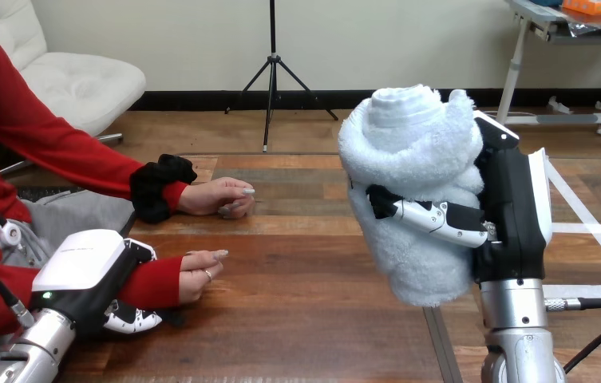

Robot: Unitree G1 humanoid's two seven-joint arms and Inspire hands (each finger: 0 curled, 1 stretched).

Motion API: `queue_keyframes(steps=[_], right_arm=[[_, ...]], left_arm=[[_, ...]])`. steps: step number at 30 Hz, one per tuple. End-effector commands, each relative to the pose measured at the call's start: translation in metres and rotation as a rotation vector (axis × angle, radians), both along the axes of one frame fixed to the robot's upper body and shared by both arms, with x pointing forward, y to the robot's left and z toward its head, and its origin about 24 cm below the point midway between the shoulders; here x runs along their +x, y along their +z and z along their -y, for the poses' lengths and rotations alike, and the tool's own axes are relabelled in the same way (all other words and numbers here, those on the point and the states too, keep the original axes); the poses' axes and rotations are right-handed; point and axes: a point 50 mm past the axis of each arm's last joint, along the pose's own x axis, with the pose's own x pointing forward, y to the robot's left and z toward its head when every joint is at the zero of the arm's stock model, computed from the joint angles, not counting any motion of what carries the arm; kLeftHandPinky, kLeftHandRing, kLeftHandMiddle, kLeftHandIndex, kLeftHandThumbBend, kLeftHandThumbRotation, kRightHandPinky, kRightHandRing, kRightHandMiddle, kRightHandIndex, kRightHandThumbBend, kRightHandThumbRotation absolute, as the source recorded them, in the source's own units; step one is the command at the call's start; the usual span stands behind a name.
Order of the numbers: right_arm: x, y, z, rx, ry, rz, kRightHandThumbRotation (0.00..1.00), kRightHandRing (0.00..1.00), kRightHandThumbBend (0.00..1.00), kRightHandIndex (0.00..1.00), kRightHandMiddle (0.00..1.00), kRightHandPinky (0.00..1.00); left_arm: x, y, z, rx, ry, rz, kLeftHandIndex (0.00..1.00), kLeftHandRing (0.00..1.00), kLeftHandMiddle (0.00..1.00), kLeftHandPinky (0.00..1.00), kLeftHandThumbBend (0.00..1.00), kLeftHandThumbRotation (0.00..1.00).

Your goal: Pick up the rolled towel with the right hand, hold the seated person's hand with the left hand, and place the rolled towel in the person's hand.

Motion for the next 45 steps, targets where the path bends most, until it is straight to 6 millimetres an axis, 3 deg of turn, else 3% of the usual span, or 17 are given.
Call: queue_keyframes(steps=[1, 31, 45], right_arm=[[0.005, 0.022, -0.004, 0.027, 0.005, 0.103, 0.00, 0.18, 0.67, 0.31, 0.29, 0.14], [0.014, 0.011, -0.015, 0.026, 0.029, 0.053, 0.00, 0.21, 0.68, 0.31, 0.29, 0.16], [0.024, -0.001, -0.027, 0.019, 0.044, 0.015, 0.00, 0.21, 0.66, 0.31, 0.30, 0.16]], left_arm=[[-0.010, -0.010, -0.002, 0.009, -0.001, -0.054, 0.40, 0.33, 0.38, 0.32, 0.83, 0.09], [-0.009, 0.003, 0.008, -0.082, -0.052, 0.034, 0.40, 0.32, 0.37, 0.27, 0.81, 0.12], [-0.010, 0.016, 0.023, -0.152, -0.113, 0.102, 0.39, 0.28, 0.36, 0.22, 0.79, 0.14]])
